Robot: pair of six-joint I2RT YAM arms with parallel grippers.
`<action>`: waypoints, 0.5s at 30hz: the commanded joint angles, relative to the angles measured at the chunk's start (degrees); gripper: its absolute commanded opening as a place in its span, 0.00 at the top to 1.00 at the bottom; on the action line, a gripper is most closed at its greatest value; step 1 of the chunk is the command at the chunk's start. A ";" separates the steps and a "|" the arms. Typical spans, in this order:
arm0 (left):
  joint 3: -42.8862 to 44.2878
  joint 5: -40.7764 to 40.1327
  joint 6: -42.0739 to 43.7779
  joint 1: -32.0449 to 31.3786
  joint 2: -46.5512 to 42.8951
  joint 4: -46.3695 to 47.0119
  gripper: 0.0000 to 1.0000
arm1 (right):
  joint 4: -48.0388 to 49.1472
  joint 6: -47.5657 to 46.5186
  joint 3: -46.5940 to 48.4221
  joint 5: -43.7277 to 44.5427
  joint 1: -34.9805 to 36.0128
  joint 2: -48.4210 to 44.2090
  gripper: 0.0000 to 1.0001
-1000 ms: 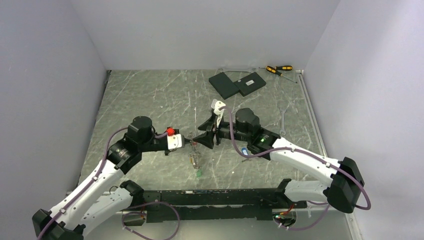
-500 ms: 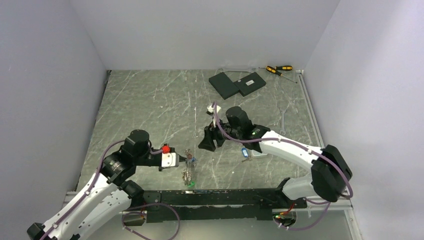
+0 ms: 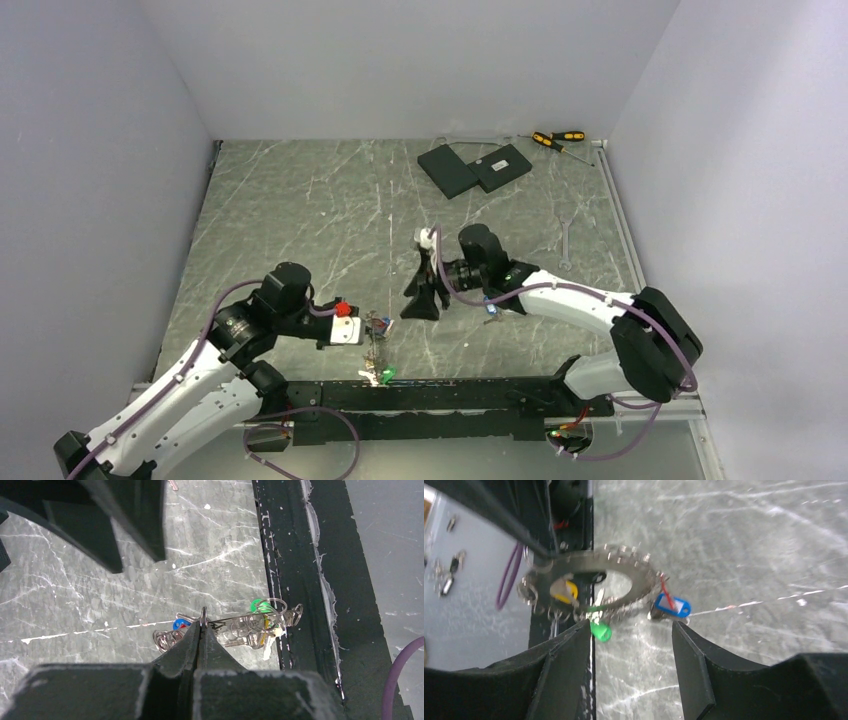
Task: Put the keys on the keyring
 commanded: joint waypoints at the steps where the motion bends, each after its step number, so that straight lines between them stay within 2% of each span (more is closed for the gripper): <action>1: 3.45 2.11 4.71 -0.35 0.36 -1.56 1.00 | 14.85 -9.83 -5.70 -11.39 -0.42 1.00 0.34; 4: 4.89 2.58 7.53 -0.37 1.46 -3.44 1.00 | 18.66 -12.37 -5.63 -15.33 -0.98 3.27 0.28; 8: 6.44 4.84 10.81 -0.35 2.57 -4.34 1.00 | 17.59 -14.06 -0.41 -17.92 -1.07 8.84 0.22; 12: 8.86 4.71 13.91 -0.37 4.38 -6.20 1.00 | 20.76 -12.95 3.48 -21.12 -0.84 13.93 0.05; 15: 9.55 5.60 15.13 -0.37 4.58 -6.63 1.00 | 24.17 -12.20 4.50 -21.58 -0.74 16.58 0.02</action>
